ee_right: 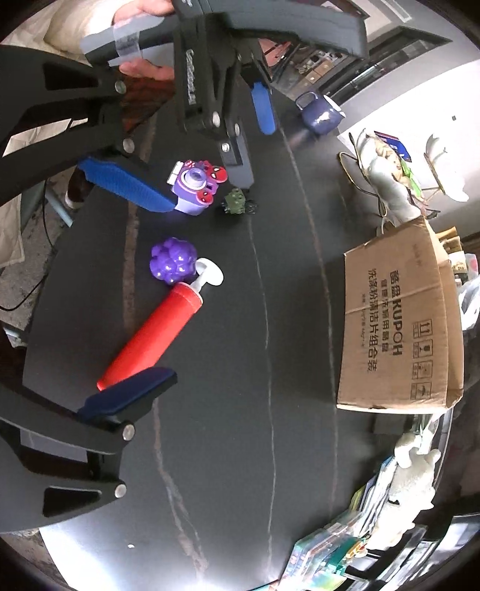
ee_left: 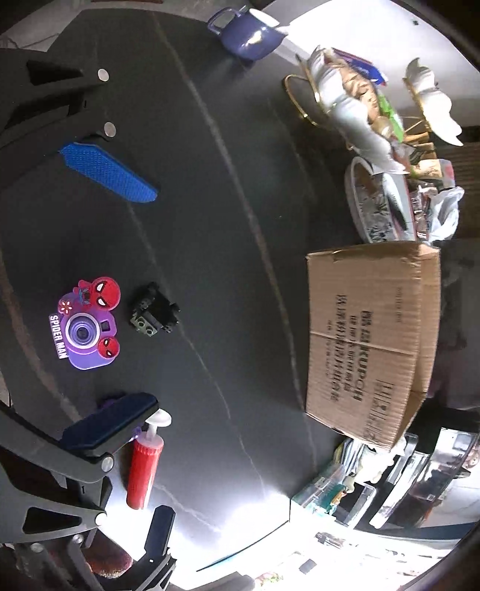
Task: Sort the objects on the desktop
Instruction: 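Move left gripper to the black toy car while right gripper approaches the red pump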
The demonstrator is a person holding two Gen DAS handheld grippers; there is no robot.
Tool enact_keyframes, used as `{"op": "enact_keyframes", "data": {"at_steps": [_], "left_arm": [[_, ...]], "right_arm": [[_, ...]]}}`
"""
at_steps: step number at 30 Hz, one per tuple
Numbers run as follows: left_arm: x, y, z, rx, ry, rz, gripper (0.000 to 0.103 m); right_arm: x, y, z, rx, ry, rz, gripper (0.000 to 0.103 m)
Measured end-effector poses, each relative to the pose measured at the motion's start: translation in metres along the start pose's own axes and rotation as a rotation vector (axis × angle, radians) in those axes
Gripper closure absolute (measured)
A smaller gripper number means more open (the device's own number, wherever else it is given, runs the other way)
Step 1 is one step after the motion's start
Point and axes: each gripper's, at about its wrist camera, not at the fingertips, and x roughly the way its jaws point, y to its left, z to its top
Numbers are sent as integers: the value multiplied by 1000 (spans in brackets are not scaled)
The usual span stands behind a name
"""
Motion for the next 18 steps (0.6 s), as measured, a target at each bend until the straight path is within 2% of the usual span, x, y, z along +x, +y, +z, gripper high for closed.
{"op": "enact_keyframes", "data": {"at_steps": [3, 5, 15, 18], "left_arm": [[10, 4, -1, -29, 21, -27, 4], [14, 3, -1, -30, 28, -25, 10], [24, -8, -4, 12, 50, 5, 27], [27, -7, -4, 5, 63, 5, 40]], "right_arm": [[2, -2, -2, -11, -11, -19, 22], [5, -4, -4, -18, -6, -23, 22], [15, -14, -11, -19, 37, -18, 29], [17, -16, -12, -26, 43, -29, 31]]}}
